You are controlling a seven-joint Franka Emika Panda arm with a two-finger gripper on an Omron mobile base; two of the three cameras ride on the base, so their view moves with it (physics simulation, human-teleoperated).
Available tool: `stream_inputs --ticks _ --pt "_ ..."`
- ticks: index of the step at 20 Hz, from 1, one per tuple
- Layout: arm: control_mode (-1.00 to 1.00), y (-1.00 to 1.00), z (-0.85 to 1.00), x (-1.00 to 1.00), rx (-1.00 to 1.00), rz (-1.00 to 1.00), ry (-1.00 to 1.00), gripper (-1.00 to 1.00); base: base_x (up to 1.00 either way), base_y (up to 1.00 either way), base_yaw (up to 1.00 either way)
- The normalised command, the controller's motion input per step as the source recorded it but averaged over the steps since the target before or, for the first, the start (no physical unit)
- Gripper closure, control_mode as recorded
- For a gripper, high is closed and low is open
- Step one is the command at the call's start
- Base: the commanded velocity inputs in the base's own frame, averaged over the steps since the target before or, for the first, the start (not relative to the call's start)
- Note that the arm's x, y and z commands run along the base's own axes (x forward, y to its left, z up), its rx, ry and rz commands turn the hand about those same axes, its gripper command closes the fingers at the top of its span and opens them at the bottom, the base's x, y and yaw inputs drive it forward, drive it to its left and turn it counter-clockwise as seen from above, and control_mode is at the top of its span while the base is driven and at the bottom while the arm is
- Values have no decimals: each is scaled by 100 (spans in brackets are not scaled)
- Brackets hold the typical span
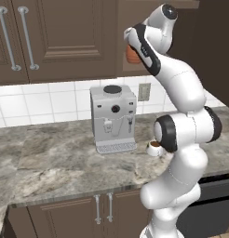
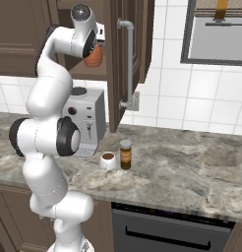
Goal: Pick the cinnamon and honey bottle from the cabinet and place them next to the mug.
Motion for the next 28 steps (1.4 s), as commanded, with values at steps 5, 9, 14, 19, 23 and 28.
stream_inputs --ticks 5,9,14,19,23,28 --pt "-100 0 0 -39 0 0 0 100 0 0 0" --pt "-100 0 0 -49 0 0 0 100 0 0 0" --pt "-100 0 0 -64 0 0 -2 100 0 0 0" --pt "-100 0 0 -69 0 0 -5 100 0 0 0" --pt "-100 -1 0 -67 0 0 -6 100 0 0 0" --pt "-100 -2 0 -65 0 0 -4 100 0 0 0"
